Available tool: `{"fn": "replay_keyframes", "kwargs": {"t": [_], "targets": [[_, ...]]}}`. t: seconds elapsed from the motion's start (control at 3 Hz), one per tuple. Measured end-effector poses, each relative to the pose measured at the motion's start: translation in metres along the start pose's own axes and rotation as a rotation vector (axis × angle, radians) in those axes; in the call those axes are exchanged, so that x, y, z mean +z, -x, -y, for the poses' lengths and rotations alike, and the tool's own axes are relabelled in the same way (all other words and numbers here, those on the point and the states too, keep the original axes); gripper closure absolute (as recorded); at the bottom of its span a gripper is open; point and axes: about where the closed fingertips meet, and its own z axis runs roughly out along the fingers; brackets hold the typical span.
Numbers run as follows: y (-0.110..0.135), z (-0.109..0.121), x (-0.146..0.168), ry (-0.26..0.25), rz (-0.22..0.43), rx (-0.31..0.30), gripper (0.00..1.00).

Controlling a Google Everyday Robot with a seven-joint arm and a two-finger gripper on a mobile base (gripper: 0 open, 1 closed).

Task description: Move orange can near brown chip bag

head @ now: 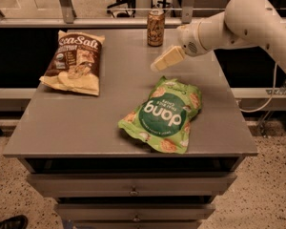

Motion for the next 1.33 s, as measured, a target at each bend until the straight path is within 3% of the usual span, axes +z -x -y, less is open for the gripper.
{"fn": "replay_keyframes", "kwargs": {"t": [0.33,1.33], "targets": [[0.001,0.007,0.008,-0.035,0.021,0.007,0.00],[0.024,0.069,0.040,-0.219,0.108,0.030,0.00]]}}
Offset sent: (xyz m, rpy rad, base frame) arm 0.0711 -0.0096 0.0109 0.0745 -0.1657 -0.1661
